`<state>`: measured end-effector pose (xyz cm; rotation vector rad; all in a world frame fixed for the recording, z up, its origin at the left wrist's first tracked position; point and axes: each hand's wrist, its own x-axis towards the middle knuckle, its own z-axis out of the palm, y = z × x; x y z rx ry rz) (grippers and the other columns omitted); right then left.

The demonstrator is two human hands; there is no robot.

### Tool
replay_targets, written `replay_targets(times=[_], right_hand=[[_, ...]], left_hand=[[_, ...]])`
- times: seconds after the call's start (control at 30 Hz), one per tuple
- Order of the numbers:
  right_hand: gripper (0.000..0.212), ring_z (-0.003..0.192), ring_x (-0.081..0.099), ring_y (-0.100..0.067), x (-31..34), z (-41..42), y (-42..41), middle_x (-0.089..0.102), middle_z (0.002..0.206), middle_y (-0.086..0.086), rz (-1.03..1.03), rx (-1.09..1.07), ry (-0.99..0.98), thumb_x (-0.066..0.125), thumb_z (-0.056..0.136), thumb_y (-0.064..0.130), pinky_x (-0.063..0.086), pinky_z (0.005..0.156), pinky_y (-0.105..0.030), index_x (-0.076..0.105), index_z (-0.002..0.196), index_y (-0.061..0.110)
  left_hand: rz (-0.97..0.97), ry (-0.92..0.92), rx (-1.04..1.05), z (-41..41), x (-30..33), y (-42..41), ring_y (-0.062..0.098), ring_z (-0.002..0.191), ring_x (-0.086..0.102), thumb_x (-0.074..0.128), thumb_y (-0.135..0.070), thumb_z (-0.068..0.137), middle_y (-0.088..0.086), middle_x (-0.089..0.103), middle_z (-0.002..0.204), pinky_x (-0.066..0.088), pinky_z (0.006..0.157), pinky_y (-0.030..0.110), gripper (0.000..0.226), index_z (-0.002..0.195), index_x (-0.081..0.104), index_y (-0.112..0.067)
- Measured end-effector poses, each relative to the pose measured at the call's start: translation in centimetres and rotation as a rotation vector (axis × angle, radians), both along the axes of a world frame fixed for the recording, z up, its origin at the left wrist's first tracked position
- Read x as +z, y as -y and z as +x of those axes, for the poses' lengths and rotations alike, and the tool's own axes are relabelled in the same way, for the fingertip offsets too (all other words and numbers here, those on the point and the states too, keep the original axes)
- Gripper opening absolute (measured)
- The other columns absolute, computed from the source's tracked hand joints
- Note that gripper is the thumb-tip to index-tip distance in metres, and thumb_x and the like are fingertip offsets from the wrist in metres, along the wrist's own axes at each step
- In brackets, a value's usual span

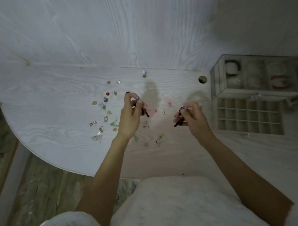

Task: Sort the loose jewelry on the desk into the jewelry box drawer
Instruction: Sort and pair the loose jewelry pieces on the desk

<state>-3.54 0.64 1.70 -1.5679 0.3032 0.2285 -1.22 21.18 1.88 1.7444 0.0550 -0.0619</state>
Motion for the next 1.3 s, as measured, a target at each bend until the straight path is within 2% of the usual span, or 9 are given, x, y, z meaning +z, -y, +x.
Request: replay_targets(times=[0.13, 0.23, 0.4, 0.53, 0.63, 0.77, 0.93, 1.13, 1.3], right_hand=[[0.016, 0.060, 0.065, -0.014, -2.0, -4.8, 3.9, 0.063, 0.082, -0.013, -0.130, -0.086, -0.145, 0.047, 0.096, 0.008, 0.056, 0.061, -0.034, 0.044, 0.087, 0.022], [0.011, 0.070, 0.065, -0.023, -3.9, -7.7, 6.5, 0.063, 0.090, -0.020, -0.265, -0.160, -0.243, 0.049, 0.095, 0.008, 0.056, 0.068, -0.037, 0.045, 0.087, 0.016], [0.007, 0.079, 0.058, -0.019, -5.0, -9.6, 8.1, 0.060, 0.090, -0.007, -0.548, -0.117, -0.203, 0.054, 0.090, 0.009, 0.047, 0.071, -0.029, 0.048, 0.093, 0.009], [0.017, 0.089, 0.053, -0.020, -4.9, -10.5, 8.8, 0.051, 0.107, -0.010, -0.658, -0.072, -0.143, 0.057, 0.085, 0.002, 0.044, 0.077, -0.028, 0.050, 0.098, 0.010], [0.027, 0.097, 0.048, -0.019, -4.9, -11.3, 9.6, 0.043, 0.117, -0.012, -0.716, -0.051, -0.133, 0.053, 0.084, -0.003, 0.034, 0.081, -0.015, 0.052, 0.110, 0.005], [0.038, 0.112, 0.041, -0.031, -5.4, -11.9, 10.5, 0.039, 0.128, -0.015, -0.883, -0.016, -0.209, 0.050, 0.086, -0.001, 0.030, 0.082, -0.022, 0.048, 0.123, 0.008], [0.044, 0.104, 0.049, -0.034, -6.0, -10.9, 9.2, 0.039, 0.124, -0.019, -0.872, 0.024, -0.220, 0.053, 0.084, -0.003, 0.041, 0.084, -0.034, 0.044, 0.127, 0.004], [0.044, 0.108, 0.050, -0.030, -5.9, -9.2, 7.6, 0.047, 0.122, -0.018, -0.819, 0.118, -0.076, 0.055, 0.082, -0.006, 0.040, 0.088, -0.030, 0.050, 0.125, 0.002], [0.047, 0.109, 0.042, -0.034, -6.1, -10.2, 8.9, 0.044, 0.123, -0.020, -0.977, 0.117, -0.064, 0.051, 0.079, -0.009, 0.038, 0.087, -0.033, 0.050, 0.125, 0.002]], left_hand=[[0.077, -0.202, -0.123, -4.4, -3.0, 5.9, 0.013, 0.060, 0.064, 0.042, -0.011, 0.097, 0.007, 0.059, 0.085, 0.053, 0.061, 0.029, 0.006, 0.094, 0.041, -0.017], [0.173, -0.275, -0.228, -6.8, -5.1, 9.9, 0.010, 0.066, 0.064, 0.046, -0.012, 0.096, 0.004, 0.059, 0.089, 0.051, 0.065, 0.031, 0.004, 0.094, 0.044, -0.015], [0.358, -0.218, -0.325, -8.5, -6.3, 13.9, 0.020, 0.084, 0.055, 0.048, -0.004, 0.089, 0.005, 0.057, 0.096, 0.040, 0.069, 0.024, 0.013, 0.097, 0.049, -0.014], [0.531, -0.085, -0.409, -9.4, -6.6, 14.1, 0.022, 0.097, 0.049, 0.050, 0.006, 0.078, 0.008, 0.058, 0.103, 0.029, 0.068, 0.017, 0.028, 0.103, 0.055, -0.008], [0.597, -0.022, -0.410, -9.9, -6.8, 13.4, 0.020, 0.105, 0.050, 0.054, 0.006, 0.076, 0.006, 0.058, 0.114, 0.033, 0.076, 0.016, 0.038, 0.111, 0.055, -0.010], [0.743, -0.011, -0.348, -10.6, -7.5, 13.2, 0.025, 0.108, 0.045, 0.063, -0.007, 0.080, 0.010, 0.049, 0.122, 0.040, 0.087, 0.028, 0.047, 0.125, 0.049, -0.011], [0.683, -0.087, -0.359, -10.7, -7.8, 14.6, 0.027, 0.099, 0.054, 0.063, -0.010, 0.082, 0.013, 0.048, 0.118, 0.045, 0.082, 0.031, 0.050, 0.129, 0.047, -0.010], [0.536, -0.112, -0.276, -10.6, -7.8, 15.7, 0.023, 0.095, 0.059, 0.069, -0.008, 0.078, 0.010, 0.053, 0.113, 0.050, 0.086, 0.031, 0.044, 0.120, 0.056, -0.010], [0.535, -0.157, -0.278, -10.8, -7.9, 14.4, 0.011, 0.087, 0.050, 0.068, -0.008, 0.078, 0.005, 0.048, 0.114, 0.047, 0.080, 0.022, 0.050, 0.125, 0.052, -0.014]])
